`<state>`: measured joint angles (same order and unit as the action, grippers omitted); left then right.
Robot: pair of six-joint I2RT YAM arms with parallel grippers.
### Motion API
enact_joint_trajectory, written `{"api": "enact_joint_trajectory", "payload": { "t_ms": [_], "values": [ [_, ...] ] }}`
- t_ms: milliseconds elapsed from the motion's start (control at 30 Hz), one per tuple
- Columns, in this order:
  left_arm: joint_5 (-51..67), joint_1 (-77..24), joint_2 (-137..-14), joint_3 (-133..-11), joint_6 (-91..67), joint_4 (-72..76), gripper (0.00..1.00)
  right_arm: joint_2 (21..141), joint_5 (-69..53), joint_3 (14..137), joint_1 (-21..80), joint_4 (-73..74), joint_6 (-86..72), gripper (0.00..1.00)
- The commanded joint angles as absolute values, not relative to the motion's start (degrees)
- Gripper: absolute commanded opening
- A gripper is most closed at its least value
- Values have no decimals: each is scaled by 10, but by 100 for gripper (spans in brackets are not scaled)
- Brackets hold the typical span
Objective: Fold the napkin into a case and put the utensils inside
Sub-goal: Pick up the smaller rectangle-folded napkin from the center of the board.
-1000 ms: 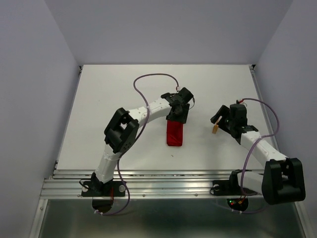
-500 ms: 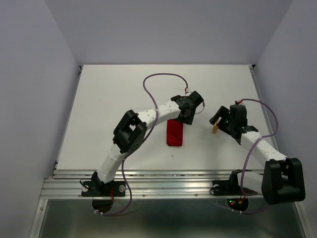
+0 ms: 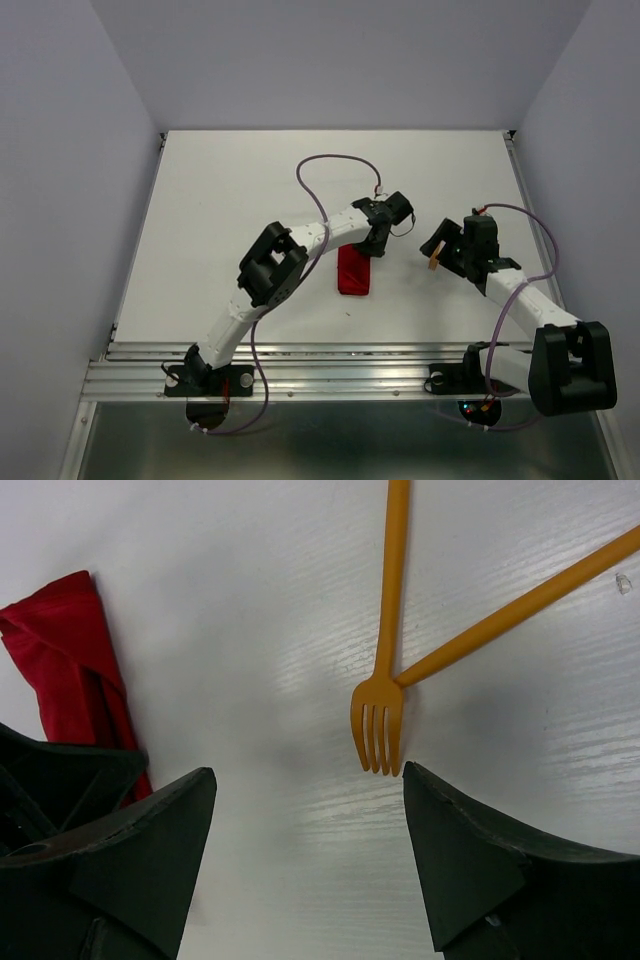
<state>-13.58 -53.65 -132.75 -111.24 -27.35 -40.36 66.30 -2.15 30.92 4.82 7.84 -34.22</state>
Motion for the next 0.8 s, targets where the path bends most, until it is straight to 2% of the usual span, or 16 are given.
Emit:
{"api": "enact_joint_trajectory", "payload": {
  "t_ms": [0, 233, 400, 433, 500, 600, 767],
  "values": [
    [-149, -546, -1331, -1143, -277, -417, 42, 646, -29, 312, 43, 70, -334, 81],
    [-163, -548, -1350, -1150, -272, -425, 39, 644, -33, 312, 43, 71, -333, 81],
    [-163, -548, -1365, -1158, -265, -430, 18, 642, -35, 312, 43, 70, -333, 81],
    [-160, -548, -1367, -1158, -263, -429, 10, 642, -34, 312, 43, 70, -332, 81],
    [-156, -548, -1368, -1161, -256, -429, 0, 642, -34, 312, 43, 71, -333, 81],
    [-135, -548, -1357, -1166, -241, -421, 0, 643, -35, 313, 43, 71, -333, 81],
    [-24, -539, -1277, -1125, -207, -347, 0, 645, -32, 315, 43, 71, -333, 81]
  ]
}}
